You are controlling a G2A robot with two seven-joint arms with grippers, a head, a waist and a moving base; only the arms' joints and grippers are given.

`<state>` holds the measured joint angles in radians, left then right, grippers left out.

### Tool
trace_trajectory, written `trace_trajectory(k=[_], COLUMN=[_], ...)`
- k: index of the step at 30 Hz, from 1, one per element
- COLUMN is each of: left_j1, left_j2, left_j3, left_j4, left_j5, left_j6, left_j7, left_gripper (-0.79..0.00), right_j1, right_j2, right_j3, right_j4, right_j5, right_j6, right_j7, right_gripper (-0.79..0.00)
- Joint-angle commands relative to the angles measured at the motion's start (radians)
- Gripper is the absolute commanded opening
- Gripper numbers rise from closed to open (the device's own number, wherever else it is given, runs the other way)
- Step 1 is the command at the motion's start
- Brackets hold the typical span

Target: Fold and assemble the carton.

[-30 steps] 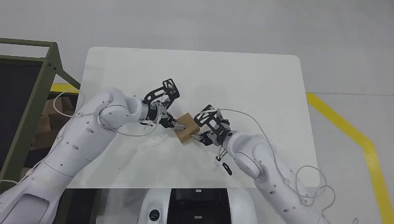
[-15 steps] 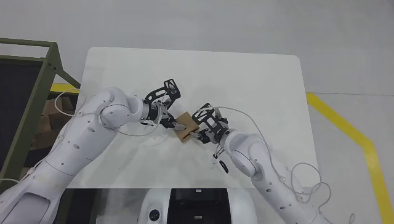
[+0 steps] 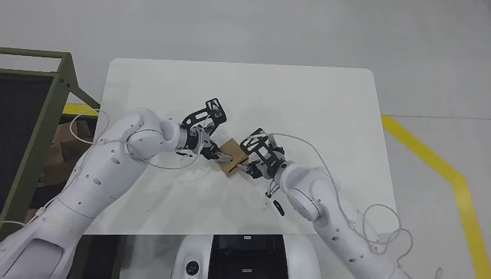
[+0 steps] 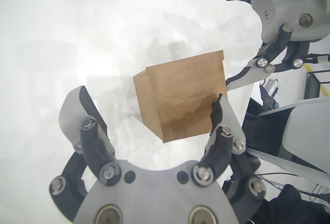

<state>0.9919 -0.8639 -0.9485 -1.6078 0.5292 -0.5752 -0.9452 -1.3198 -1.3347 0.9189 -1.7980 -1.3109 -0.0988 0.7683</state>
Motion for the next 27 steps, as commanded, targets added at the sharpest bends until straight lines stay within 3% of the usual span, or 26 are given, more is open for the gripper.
trace_trajectory(k=[1,27], left_j1=[0.000,-0.002], left_j2=[0.000,-0.005], left_j3=[0.000,0.002], left_j4=[0.000,0.008], left_j5=[-0.001,0.001], left_j6=[-0.002,-0.001], left_j7=[0.000,0.002], left_gripper=[0.000,0.000], right_j1=[-0.003,-0.011], right_j2=[0.000,0.001], right_j3=[0.002,0.014], right_j4=[-0.002,-0.001], right_j5=[0.000,0.005], right_j6=[0.000,-0.007], right_j7=[-0.004,-0.028], right_gripper=[0.000,0.000])
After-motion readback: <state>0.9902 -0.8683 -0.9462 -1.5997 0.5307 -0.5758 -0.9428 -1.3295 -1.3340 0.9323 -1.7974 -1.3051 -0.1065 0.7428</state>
